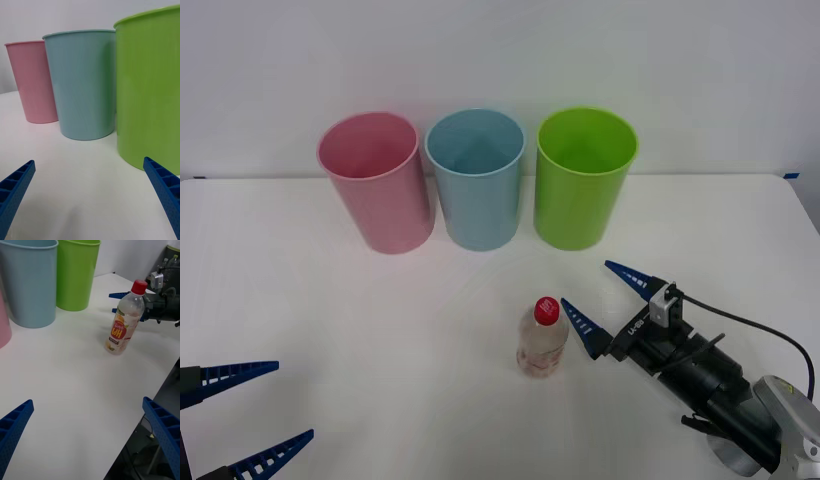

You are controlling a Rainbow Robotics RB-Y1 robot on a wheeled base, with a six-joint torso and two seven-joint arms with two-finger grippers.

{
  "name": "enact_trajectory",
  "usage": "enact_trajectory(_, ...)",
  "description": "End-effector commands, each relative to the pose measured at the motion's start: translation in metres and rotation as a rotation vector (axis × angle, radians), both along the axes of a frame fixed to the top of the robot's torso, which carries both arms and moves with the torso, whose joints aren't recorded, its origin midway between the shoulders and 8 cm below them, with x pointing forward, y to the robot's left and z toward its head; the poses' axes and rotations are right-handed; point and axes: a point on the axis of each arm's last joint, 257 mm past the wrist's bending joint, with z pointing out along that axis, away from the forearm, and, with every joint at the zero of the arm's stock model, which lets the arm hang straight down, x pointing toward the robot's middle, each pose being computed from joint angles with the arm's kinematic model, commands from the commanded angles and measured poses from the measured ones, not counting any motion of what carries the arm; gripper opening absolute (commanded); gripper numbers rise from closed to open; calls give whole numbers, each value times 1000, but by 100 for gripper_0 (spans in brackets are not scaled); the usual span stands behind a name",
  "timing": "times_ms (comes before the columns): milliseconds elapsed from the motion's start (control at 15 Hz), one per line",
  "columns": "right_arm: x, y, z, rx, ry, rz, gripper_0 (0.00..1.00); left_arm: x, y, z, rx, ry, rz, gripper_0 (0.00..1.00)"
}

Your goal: Put cans in the blue bin and PET bottles in the pink bin and trash in the green bin.

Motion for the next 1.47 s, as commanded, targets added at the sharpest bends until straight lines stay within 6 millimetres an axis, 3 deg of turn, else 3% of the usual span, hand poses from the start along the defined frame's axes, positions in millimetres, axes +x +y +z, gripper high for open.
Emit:
enact_trajectory(67, 0, 0, 0, 0, 0, 0, 100, 0, 0, 0, 0, 0, 0, 100)
enact_trajectory(1467, 0, 0, 0, 0, 0, 0, 100, 0, 0, 0, 0, 0, 0, 100)
